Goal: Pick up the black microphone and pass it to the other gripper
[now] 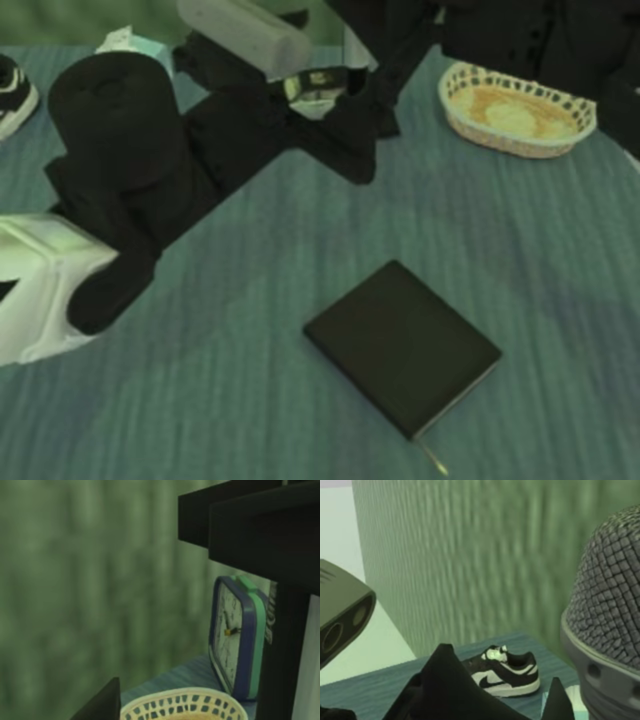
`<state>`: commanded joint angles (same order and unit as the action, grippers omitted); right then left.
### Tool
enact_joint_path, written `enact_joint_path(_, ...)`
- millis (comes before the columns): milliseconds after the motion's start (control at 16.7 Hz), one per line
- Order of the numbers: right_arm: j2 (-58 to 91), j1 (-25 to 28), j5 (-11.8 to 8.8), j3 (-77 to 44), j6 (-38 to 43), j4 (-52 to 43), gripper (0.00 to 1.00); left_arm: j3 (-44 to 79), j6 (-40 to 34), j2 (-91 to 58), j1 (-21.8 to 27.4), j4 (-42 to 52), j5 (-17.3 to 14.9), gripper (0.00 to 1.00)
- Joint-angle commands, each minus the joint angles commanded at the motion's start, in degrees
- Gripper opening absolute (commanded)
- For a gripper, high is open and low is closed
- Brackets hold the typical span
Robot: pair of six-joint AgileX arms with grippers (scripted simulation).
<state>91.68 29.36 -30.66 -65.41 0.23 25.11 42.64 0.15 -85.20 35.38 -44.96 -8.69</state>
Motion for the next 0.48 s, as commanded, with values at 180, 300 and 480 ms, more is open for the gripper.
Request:
enact_joint_path(180, -1.96, -2.63, -2.81, 1.89, -0.03, 0.04, 0.00, -5.29, -0.07, 6.76, -1.47, 1.12, -0.74, 1.00)
enact_joint_path(300, -3.25, -4.47, -4.71, 3.21, -0.07, 0.03, 0.00, -8.97, -0.13, 11.32, -2.36, 1.85, -1.37, 1.00)
enact_joint_path(480, -4.24, -5.85, -6.23, 4.24, -0.15, 0.02, 0.00, -11.66, -0.14, 14.21, -3.01, 2.26, -1.89, 1.00)
